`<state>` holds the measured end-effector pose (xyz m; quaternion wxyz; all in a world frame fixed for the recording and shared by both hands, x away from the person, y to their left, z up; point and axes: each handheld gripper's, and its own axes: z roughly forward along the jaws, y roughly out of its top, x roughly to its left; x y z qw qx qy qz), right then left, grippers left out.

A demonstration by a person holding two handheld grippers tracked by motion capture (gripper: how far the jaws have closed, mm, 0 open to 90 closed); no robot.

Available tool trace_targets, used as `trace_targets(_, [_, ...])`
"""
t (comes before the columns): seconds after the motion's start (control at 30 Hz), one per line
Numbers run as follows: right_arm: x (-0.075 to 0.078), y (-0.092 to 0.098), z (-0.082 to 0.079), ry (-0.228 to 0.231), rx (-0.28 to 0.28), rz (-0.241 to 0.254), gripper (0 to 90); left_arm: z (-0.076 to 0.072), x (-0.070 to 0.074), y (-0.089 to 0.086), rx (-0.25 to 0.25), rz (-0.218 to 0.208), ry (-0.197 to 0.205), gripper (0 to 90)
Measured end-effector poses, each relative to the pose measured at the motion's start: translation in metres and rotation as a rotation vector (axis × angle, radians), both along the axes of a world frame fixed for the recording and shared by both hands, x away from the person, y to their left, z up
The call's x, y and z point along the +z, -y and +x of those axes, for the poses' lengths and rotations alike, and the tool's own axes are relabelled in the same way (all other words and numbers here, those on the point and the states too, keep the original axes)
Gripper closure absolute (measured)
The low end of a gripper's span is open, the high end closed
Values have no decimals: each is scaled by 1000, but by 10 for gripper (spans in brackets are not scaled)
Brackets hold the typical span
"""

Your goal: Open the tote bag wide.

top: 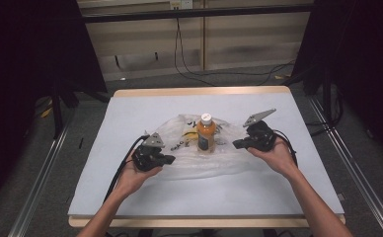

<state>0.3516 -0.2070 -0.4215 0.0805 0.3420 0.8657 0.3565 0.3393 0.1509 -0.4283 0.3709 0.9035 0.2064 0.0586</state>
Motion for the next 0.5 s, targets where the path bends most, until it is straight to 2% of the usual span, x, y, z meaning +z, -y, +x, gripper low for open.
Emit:
trace_targets(0.07, [7, -7, 5, 5, 16, -11, 900, -2, 6, 11, -23, -5, 10, 900])
trace_targets(0.1, [11, -10, 9, 6, 23, -14, 900, -2, 8, 17, -40, 6, 19, 900])
trace_targets(0.17, [17, -16, 18, -5, 43, -22, 900, 1, 9, 30, -58, 15, 10, 900])
trace_targets(0.27, [19, -26, 36, -33, 58, -40, 900, 11, 6, 50, -53, 58, -4, 900])
trace_targets(0.3, [18, -28, 42, -39, 62, -52, 900, 16, 4, 56, -51, 75, -3, 900])
trace_targets(0.33, [16, -32, 48, -65, 60, -64, 900, 21, 2, 61, -39, 81, -9, 900])
trace_targets(0.43, [3, -42, 64, -126, 67, -99, 900, 39, -9, 73, -1, 165, -24, 900])
trace_targets(0.47, [-1, -45, 69, -142, 72, -115, 900, 44, -16, 75, 16, 181, -46, 900])
trace_targets(0.5, [-6, -48, 73, -160, 75, -118, 900, 47, -21, 77, 26, 200, -42, 900])
